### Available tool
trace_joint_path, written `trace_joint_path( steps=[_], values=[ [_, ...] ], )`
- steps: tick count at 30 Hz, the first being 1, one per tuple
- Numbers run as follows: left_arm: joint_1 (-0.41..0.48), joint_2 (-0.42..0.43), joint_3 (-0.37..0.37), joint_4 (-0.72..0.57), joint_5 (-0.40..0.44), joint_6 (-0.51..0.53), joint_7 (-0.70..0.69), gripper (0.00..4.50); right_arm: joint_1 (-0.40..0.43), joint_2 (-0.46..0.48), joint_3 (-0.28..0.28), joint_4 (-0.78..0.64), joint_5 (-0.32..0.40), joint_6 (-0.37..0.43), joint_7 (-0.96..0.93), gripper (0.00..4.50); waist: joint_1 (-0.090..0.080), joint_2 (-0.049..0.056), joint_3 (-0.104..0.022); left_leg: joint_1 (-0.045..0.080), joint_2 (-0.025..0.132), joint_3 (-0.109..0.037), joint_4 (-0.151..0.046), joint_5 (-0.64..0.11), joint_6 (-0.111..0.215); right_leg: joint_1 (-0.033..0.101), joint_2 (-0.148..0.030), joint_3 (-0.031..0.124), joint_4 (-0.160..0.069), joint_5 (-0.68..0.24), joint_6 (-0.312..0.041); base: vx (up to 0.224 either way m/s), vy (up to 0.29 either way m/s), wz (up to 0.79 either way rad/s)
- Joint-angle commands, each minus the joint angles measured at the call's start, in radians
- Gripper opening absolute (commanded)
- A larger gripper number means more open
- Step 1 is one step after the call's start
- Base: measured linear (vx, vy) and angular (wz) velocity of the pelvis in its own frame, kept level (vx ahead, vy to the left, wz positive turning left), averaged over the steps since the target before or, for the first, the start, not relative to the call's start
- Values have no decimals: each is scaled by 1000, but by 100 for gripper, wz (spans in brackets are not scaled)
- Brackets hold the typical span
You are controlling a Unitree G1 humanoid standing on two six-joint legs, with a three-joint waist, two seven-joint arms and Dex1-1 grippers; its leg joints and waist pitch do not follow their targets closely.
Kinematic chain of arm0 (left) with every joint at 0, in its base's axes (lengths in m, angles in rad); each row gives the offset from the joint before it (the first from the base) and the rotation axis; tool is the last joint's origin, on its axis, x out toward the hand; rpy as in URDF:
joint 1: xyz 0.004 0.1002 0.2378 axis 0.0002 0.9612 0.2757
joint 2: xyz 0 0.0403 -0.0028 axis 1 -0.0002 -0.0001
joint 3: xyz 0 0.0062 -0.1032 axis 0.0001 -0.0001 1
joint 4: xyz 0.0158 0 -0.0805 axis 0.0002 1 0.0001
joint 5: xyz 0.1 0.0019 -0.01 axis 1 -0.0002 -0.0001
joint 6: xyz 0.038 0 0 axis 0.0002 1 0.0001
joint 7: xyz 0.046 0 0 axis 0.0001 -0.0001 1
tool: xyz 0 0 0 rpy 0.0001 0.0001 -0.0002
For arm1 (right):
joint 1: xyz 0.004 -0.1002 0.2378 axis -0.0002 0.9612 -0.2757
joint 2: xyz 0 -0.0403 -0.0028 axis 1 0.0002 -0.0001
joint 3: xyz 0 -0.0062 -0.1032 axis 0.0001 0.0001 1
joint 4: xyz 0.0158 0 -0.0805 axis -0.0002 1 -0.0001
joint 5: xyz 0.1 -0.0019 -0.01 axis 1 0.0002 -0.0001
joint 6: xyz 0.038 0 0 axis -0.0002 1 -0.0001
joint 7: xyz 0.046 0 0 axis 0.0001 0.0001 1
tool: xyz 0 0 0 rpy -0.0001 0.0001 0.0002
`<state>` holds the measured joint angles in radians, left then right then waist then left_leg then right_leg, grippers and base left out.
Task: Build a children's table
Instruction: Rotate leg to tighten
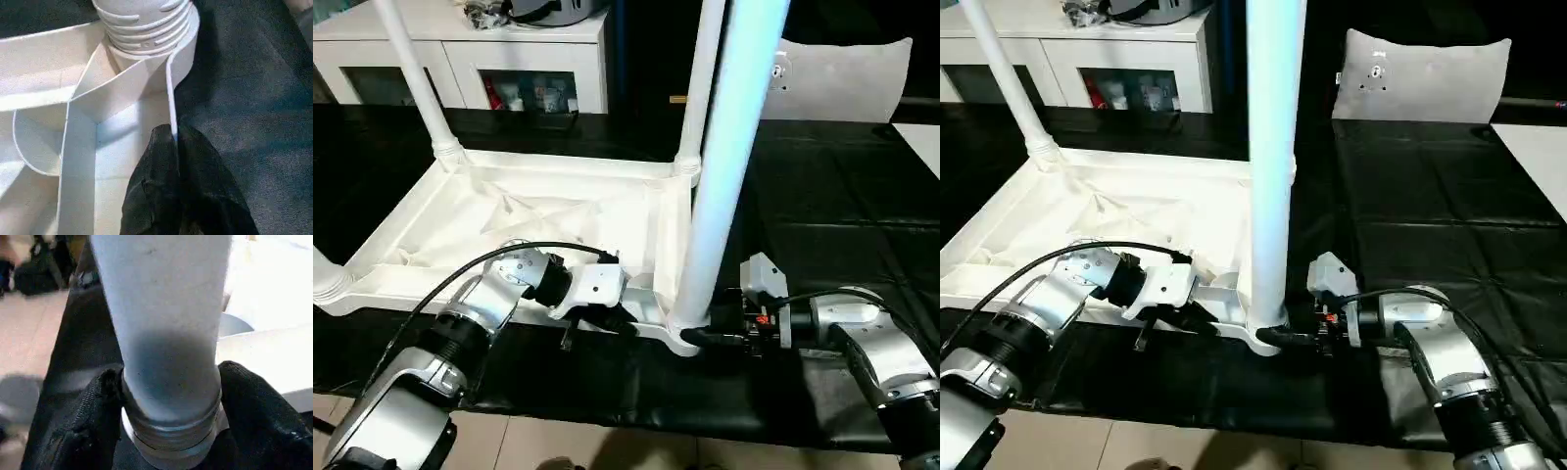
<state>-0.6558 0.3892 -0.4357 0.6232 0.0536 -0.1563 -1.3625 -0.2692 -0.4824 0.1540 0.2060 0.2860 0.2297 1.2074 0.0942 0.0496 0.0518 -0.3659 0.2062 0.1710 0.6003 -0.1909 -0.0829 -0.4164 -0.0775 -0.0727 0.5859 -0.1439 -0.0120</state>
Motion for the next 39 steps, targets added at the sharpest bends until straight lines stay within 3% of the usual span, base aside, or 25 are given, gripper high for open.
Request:
trace_joint_path(
  steps=[1, 5, 6, 7, 8, 10, 12, 13, 14, 16, 17, 18, 23, 25, 29, 33, 34, 39],
  values=[
    [3, -29, 3, -29, 15, 54, 62, 0, -8, 39, 0, -37, 26, 52, -66, 271, -2, -27, -68, 2, 16, 2, -71, -199, 67, 59, -55, 31, -76, -415, -158, 0, 0, 0],
    [7, -67, 21, -35, 19, 125, 143, 0, -28, 103, -16, -10, -15, 89, -212, 266, -12, -25, -61, 10, 8, 0, -72, -237, 37, 50, -58, 27, -95, -568, -101, 0, 0, 0],
    [3, -126, 44, -41, 23, 211, 253, 0, -55, 182, -39, 24, -50, 115, -364, 265, -22, -26, -59, 8, 5, -2, -72, -249, 24, 50, -55, 22, -99, -604, -77, 0, 0, 0],
    [1, -142, 51, -42, 24, 235, 283, 0, -62, 205, -48, 32, -54, 123, -404, 265, -25, -24, -58, 10, 5, -4, -73, -259, 19, 46, -56, 19, -101, -613, -77, 0, 0, 0],
    [-5, -177, 59, -43, 27, 285, 335, 0, -74, 248, -71, 43, -49, 144, -476, 265, -39, -28, -58, 9, 2, -8, -73, -272, 13, 49, -56, 14, -105, -627, -69, 0, 0, 0],
    [-24, -235, 73, -28, 40, 349, 431, 0, -93, 308, -100, 63, -57, 166, -596, 265, -52, -27, -61, 6, 2, -11, -76, -274, 11, 54, -55, 12, -105, -604, -67, 0, 0, 0],
    [-52, -296, 91, 4, 52, 389, 533, 0, -109, 354, -114, 85, -91, 181, -713, 265, -68, -29, -60, 10, -6, -7, -71, -297, 27, 48, -49, 8, -113, -601, -67, 0, 0, 0],
    [-61, -314, 97, 19, 55, 392, 564, 0, -112, 362, -110, 87, -106, 175, -734, 265, -68, -30, -60, 10, -8, -8, -71, -295, 32, 49, -50, 7, -117, -604, -65, 0, 0, 0],
    [-75, -336, 104, 41, 64, 389, 609, 0, -119, 376, -107, 92, -125, 169, -768, 265, -70, -21, -61, 11, -9, -6, -70, -291, 41, 47, -49, 9, -120, -595, -62, 0, 0, 0],
    [-89, -356, 110, 58, 82, 384, 660, 0, -126, 392, -107, 94, -146, 143, -802, 265, -69, -27, -65, 8, -9, -6, -71, -276, 55, 50, -50, 11, -117, -563, -69, 0, 0, 0],
    [-92, -361, 113, 59, 89, 384, 674, 0, -128, 399, -111, 95, -152, 134, -811, 300, -69, -22, -65, 8, -8, -5, -71, -271, 58, 49, -49, 13, -117, -551, -72, 0, 0, 0],
    [-93, -362, 116, 52, 99, 383, 680, 0, -125, 411, -125, 82, -148, 121, -819, 320, -67, -24, -68, 8, -7, -4, -71, -256, 65, 51, -50, 15, -113, -516, -86, 0, 0, 0],
    [-75, -318, 105, 29, 101, 353, 627, 0, -98, 388, -128, 42, -115, 92, -751, 359, -58, -18, -72, 0, 2, -4, -75, -217, 78, 57, -51, 22, -96, -406, -124, 0, 0, 0],
    [-64, -287, 102, 24, 96, 329, 591, 0, -82, 356, -125, 27, -110, 70, -704, 383, -53, -23, -73, -1, 3, -2, -72, -205, 84, 60, -53, 26, -87, -350, -154, 0, 0, 0],
    [-53, -233, 87, 26, 91, 275, 514, 0, -53, 279, -115, 0, -108, 49, -608, 412, -49, -24, -74, -4, 3, 0, -70, -173, 94, 66, -55, 27, -81, -316, -169, 0, 0, 0],
    [-45, -185, 74, 27, 84, 199, 415, 0, -34, 189, -117, 1, -103, 15, -482, 435, -42, -21, -73, -2, 9, 1, -69, -171, 97, 65, -55, 27, -80, -306, -178, 0, 0, 0],
    [-41, -168, 68, 24, 80, 198, 382, 0, -35, 161, -121, 2, -99, 3, -442, 443, -38, -16, -73, 2, 11, 1, -69, -175, 95, 64, -56, 28, -79, -309, -182, 0, 0, 0],
    [-17, -103, 26, 13, 61, 115, 225, 0, -44, 77, -115, 21, -84, -62, -306, 443, -26, -15, -73, 10, 17, 2, -71, -197, 85, 60, -57, 30, -76, -292, -202, 0, 0, 0]
  ],
)
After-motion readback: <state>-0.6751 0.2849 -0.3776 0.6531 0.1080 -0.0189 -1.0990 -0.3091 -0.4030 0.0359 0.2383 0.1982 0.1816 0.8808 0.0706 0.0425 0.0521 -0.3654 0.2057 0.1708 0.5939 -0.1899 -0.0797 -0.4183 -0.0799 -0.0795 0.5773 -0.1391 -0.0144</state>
